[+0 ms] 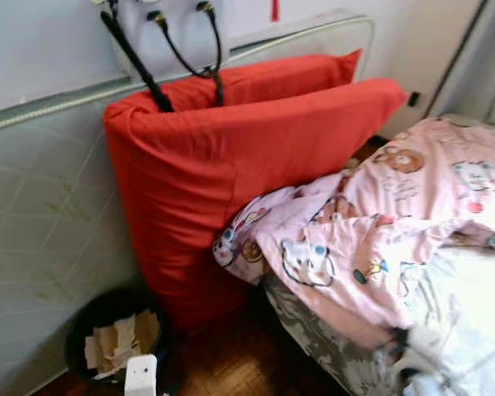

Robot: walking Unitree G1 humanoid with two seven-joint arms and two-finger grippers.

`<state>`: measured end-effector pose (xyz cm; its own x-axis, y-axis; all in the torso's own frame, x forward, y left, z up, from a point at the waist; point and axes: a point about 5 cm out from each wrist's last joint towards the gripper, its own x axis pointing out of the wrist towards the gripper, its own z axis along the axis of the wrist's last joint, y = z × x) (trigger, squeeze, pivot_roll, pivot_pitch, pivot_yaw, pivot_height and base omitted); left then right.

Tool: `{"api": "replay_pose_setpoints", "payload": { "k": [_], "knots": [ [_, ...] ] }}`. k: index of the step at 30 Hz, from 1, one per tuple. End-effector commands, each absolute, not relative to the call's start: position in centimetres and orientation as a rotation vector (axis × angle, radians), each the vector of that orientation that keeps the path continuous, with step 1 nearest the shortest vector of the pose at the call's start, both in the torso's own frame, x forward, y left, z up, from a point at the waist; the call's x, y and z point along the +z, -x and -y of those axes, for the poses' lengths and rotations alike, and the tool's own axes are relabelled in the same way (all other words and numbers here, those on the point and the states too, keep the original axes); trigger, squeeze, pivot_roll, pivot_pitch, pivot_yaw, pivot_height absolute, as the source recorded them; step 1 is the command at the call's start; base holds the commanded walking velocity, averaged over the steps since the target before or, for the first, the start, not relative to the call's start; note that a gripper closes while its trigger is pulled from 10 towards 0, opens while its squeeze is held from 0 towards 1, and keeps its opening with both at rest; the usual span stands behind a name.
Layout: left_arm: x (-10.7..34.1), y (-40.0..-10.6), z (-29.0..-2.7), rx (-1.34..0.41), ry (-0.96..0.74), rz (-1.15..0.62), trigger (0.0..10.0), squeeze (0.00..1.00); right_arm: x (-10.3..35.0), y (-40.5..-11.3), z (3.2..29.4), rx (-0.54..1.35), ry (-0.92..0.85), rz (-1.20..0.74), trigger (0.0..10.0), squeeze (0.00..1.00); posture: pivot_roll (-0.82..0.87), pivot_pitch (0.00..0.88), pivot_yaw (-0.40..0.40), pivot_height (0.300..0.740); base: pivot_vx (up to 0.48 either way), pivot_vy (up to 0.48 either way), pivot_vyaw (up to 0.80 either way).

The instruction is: Clean up the room

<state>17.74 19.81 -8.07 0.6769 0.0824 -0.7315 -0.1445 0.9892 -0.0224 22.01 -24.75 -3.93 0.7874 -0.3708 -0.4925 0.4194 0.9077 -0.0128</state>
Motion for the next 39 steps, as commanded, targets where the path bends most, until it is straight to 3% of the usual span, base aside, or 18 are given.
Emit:
{"api": "replay_pose_setpoints", "payload": {
  "k": [1,9,26,39],
  "knots": [
    [-8.1,-17.5,-20.4,0.135,0.064,-0.827,10.0,0.0,-3.6,-22.6,24.1,-0.417,-0.122,-0.473,10.0,0.0,0.0,0.0,-0.036,0.74,-0.285,0.0,0.0],
    [-8.1,-17.5,-20.4,0.126,0.057,-0.828,10.0,0.0,-2.6,-23.5,24.3,-0.402,-0.1,-0.403,10.0,0.0,-0.01,0.0,-0.044,0.74,-0.284,0.0,0.0],
    [-8.3,-17.2,-20.2,0.098,0.026,-0.849,10.0,0.0,-1.1,-24.5,23.1,-0.158,-0.052,-0.265,10.0,0.0,0.0,0.0,-0.06,0.74,0.0,0.0,0.0],
    [-8.3,-17.1,-20.4,0.093,0.014,-0.853,10.0,0.0,0.9,-24.1,22.7,-0.146,-0.063,-0.053,10.0,0.0,0.01,0.0,-0.068,0.74,0.0,0.0,0.0]
  ]
}}
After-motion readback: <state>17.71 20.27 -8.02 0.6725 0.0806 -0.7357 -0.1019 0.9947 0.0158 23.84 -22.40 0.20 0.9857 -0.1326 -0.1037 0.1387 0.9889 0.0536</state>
